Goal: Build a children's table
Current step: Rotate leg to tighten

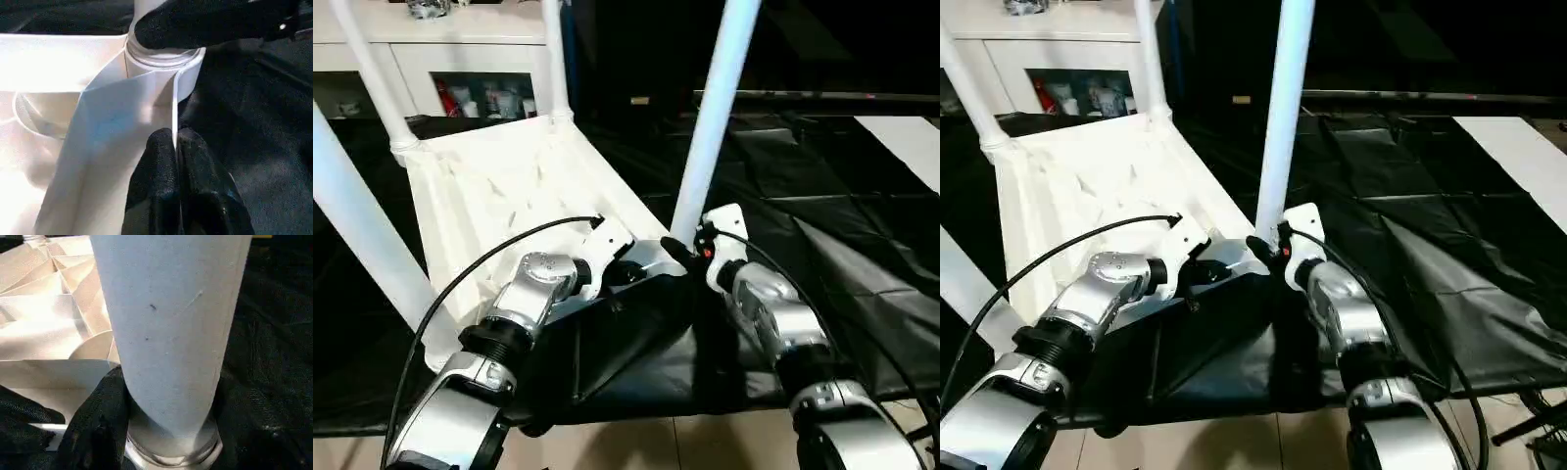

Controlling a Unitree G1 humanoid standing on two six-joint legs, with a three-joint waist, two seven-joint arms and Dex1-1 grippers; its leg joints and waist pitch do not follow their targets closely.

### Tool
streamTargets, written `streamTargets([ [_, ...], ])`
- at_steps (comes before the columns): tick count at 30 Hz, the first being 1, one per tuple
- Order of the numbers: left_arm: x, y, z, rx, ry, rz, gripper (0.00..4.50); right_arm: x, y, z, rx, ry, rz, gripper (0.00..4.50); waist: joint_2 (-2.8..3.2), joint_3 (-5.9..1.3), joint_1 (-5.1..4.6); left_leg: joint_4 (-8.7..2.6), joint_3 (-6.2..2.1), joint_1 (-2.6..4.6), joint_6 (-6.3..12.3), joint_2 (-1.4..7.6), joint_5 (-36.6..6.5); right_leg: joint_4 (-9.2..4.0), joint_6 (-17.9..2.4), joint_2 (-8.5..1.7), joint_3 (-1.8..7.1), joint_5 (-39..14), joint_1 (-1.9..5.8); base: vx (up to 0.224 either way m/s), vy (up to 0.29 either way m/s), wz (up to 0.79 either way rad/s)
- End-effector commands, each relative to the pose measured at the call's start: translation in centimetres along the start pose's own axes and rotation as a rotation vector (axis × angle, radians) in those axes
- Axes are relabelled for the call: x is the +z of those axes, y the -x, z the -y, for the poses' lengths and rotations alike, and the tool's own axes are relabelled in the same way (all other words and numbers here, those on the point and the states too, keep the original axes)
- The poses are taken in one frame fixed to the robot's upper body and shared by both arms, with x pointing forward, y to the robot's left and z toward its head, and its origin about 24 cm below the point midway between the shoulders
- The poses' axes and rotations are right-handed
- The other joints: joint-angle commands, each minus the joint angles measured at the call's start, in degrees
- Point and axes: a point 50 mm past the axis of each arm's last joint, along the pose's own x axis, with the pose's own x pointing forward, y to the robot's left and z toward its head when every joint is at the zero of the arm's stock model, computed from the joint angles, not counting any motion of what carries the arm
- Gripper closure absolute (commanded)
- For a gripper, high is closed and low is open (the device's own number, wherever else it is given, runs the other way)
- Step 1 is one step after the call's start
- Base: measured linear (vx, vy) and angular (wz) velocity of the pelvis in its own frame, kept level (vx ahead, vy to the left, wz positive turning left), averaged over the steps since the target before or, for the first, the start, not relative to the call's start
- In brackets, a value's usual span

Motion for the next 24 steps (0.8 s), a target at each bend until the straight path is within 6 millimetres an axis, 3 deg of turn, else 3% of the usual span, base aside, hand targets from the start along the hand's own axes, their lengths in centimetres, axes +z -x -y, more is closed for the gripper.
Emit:
streamTargets([
  [1,0.6,0.5,-0.2,0.014,-0.012,0.099,4.50,-0.3,0.0,-0.9,0.061,-0.035,0.011,1.67,-0.50,-3.11,0.03,-3.86,-0.04,-0.31,2.57,1.18,-12.1,-4.25,-9.3,-3.42,2.83,-15.3,3.22,0.000,0.000,0.00],
  [3,0.7,0.6,-0.2,0.012,-0.018,0.120,4.50,0.0,0.1,-0.7,0.055,-0.031,0.026,1.30,-0.45,-3.11,-0.03,-3.85,-0.03,-0.27,2.44,1.18,-11.8,-4.33,-9.1,-3.44,2.85,-16.1,3.10,0.000,0.000,0.00],
  [5,0.7,0.7,-0.2,0.014,-0.024,0.127,4.50,0.1,0.2,-0.6,0.053,-0.024,0.034,1.26,-0.50,-3.10,-0.05,-3.85,-0.01,-0.27,2.36,1.19,-11.2,-4.34,-9.0,-3.48,2.86,-16.5,3.08,0.000,0.000,0.00],
  [6,0.8,0.8,-0.1,0.007,-0.023,0.138,4.22,0.3,0.4,-0.5,0.045,-0.015,0.042,1.17,-0.77,-3.11,-0.14,-3.81,0.04,-0.31,2.47,1.20,-11.0,-4.34,-8.9,-3.45,2.85,-16.3,3.08,0.000,0.000,0.00],
  [7,0.9,0.9,0.1,-0.002,-0.014,0.157,4.05,0.5,0.8,-0.2,0.033,0.000,0.052,1.02,-0.61,-3.19,0.01,-3.81,-0.05,-0.33,2.53,1.31,-10.0,-4.08,-9.1,-3.51,2.88,-15.2,3.15,0.000,0.000,0.00],
  [9,1.0,1.1,0.3,-0.011,0.002,0.181,3.91,0.6,1.5,0.0,0.023,0.015,0.063,0.98,-0.85,-3.28,0.03,-3.63,0.00,-0.51,2.88,1.29,-8.3,-3.66,-9.8,-3.42,2.87,-11.9,3.29,0.000,0.000,0.00],
  [12,0.9,1.5,0.6,-0.020,0.012,0.193,3.68,0.5,2.5,0.0,0.030,0.035,0.068,0.98,-0.55,-3.68,0.25,-3.23,0.08,-0.13,3.45,1.41,-5.2,-2.58,-12.4,-3.01,2.87,-3.3,3.05,0.000,0.000,0.00],
  [13,0.8,1.7,0.8,-0.024,0.011,0.194,3.51,0.4,2.8,-0.1,0.037,0.041,0.063,0.98,-0.80,-3.69,0.29,-3.05,0.03,-0.30,4.28,1.50,-3.7,-2.16,-13.0,-2.99,2.87,0.5,3.28,0.000,0.000,0.00],
  [15,0.8,2.1,1.0,-0.026,0.004,0.197,3.50,0.2,3.4,-0.2,0.048,0.054,0.054,0.98,-0.72,-3.68,0.34,-2.88,0.10,-0.37,5.47,1.31,-2.7,-1.98,-13.7,-3.00,2.86,2.6,3.33,0.000,0.000,0.00],
  [18,0.7,2.8,1.3,0.007,0.014,0.205,3.17,0.1,4.6,-0.5,0.110,0.063,0.050,0.98,-0.97,-3.50,0.39,-2.88,0.22,-0.59,6.09,1.31,-4.4,-2.34,-13.3,-3.13,2.90,0.4,3.50,0.000,0.000,0.00],
  [22,0.7,3.5,2.3,-0.019,0.022,0.220,2.95,0.2,6.0,-0.5,0.185,0.100,0.021,0.98,-0.81,-2.85,0.39,-3.56,0.09,-0.53,3.81,1.45,-10.4,-3.68,-10.0,-3.20,2.83,-11.9,3.28,0.000,0.000,0.00],
  [24,0.5,3.8,3.1,-0.062,0.031,0.207,2.81,0.3,6.8,0.0,0.205,0.129,-0.004,0.98,-0.67,-2.66,0.44,-3.77,-0.01,-0.52,2.92,1.59,-11.9,-4.05,-8.8,-3.24,2.89,-15.1,3.14,0.000,0.000,0.00],
])
